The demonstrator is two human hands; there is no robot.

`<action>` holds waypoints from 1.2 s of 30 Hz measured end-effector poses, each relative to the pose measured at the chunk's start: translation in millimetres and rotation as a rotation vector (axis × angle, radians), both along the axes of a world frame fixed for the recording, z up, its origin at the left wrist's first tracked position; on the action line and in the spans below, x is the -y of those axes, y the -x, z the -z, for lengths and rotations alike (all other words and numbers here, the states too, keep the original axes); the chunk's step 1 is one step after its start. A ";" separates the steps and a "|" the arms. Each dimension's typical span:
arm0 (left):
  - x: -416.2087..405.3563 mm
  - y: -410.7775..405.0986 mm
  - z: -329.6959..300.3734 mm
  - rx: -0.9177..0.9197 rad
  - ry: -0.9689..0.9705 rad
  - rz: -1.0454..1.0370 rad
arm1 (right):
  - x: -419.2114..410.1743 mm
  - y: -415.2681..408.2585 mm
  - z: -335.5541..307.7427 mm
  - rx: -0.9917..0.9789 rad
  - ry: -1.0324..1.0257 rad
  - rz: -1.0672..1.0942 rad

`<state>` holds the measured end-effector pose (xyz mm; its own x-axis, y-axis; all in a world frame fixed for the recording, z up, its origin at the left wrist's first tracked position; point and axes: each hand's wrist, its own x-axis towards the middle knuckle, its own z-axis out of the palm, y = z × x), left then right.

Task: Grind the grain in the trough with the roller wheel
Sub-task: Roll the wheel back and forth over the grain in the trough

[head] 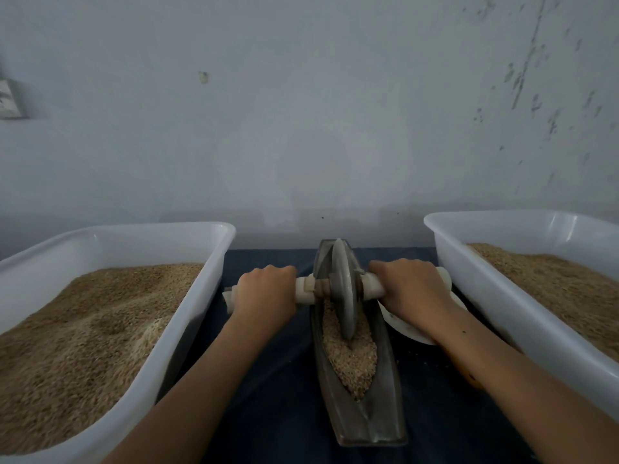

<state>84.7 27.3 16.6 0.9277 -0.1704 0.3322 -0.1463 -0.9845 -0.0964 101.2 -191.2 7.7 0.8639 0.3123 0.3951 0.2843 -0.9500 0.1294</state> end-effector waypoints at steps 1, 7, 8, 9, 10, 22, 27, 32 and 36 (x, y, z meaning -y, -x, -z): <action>0.3 0.4 0.7 0.018 -0.002 0.000 | -0.1 0.2 1.2 0.022 -0.005 0.002; 0.0 0.4 -1.2 -0.039 -0.026 0.009 | 1.1 1.7 -4.0 -0.071 0.024 0.017; -0.7 -0.3 -3.0 -0.098 -0.028 0.010 | 0.9 2.3 -7.3 -0.107 0.035 0.012; -1.6 -0.9 -5.0 -0.163 -0.028 0.010 | 0.7 3.2 -11.0 -0.149 0.045 0.007; -2.5 -1.4 -6.8 -0.223 -0.027 0.011 | 0.9 4.3 -14.3 -0.195 0.050 0.000; -2.7 -4.6 0.2 -0.038 -0.014 0.041 | 0.8 3.2 -7.8 -0.100 0.018 0.000; -1.7 -3.8 3.1 0.051 -0.017 0.035 | 1.5 1.7 -2.2 -0.048 0.013 0.000; -4.7 -5.6 -3.1 -0.147 -0.064 0.034 | 0.8 7.3 -17.0 -0.217 0.048 0.001; -8.9 -6.1 -7.6 -0.323 -0.025 0.036 | -0.8 9.9 -24.1 -0.311 0.087 -0.002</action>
<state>90.8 36.3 24.2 0.9776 -0.2096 0.0172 -0.2081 -0.9761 -0.0632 91.3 -190.4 31.8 0.9384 0.3350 0.0846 0.3246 -0.9387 0.1165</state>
